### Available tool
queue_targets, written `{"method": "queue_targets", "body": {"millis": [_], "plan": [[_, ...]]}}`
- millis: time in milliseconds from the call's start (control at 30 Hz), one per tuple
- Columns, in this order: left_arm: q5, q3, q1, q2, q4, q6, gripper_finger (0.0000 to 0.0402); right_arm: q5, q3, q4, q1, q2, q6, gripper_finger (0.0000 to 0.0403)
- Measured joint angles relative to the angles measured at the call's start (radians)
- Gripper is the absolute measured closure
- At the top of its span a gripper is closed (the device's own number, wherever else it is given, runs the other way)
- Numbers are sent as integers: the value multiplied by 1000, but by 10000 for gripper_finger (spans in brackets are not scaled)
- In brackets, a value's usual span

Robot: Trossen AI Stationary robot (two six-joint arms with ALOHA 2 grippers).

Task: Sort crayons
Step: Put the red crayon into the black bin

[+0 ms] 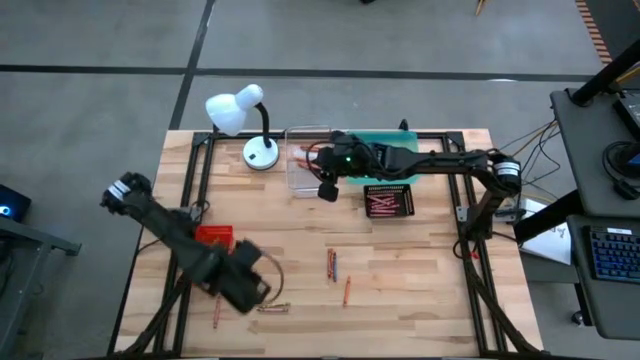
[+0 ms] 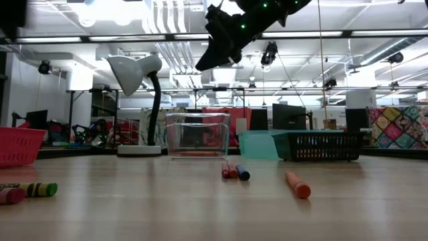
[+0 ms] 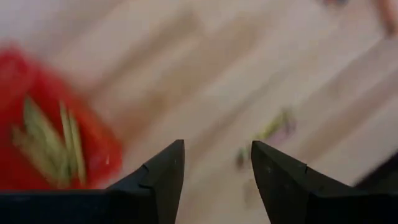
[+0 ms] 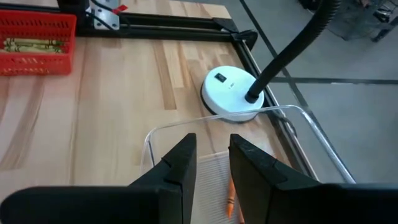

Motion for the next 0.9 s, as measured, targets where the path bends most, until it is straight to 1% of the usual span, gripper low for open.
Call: {"method": "queue_targets", "body": {"millis": [100,167,267,433,567,700,767,900], "plan": [[94,82,-72,75,-62,-150,233,0,-9,2,0,0,-2,316],[139,110,-117,111,-58,-245,233,0,-16,3,0,0,-1,316],[164,121,-174,146,-56,-396,233,0,-23,1,0,0,2,316],[165,74,-237,173,-59,-610,233,0,-25,6,0,0,2,316],[172,30,-259,186,-45,-680,233,0,-25,8,0,0,2,316],[221,-48,-271,186,13,-700,233,0,-25,7,0,0,3,316],[240,-96,-280,186,61,-718,233,0,-25,8,0,0,3,316],[253,-204,-297,186,227,-740,237,0,-25,8,0,0,3,316]]}}
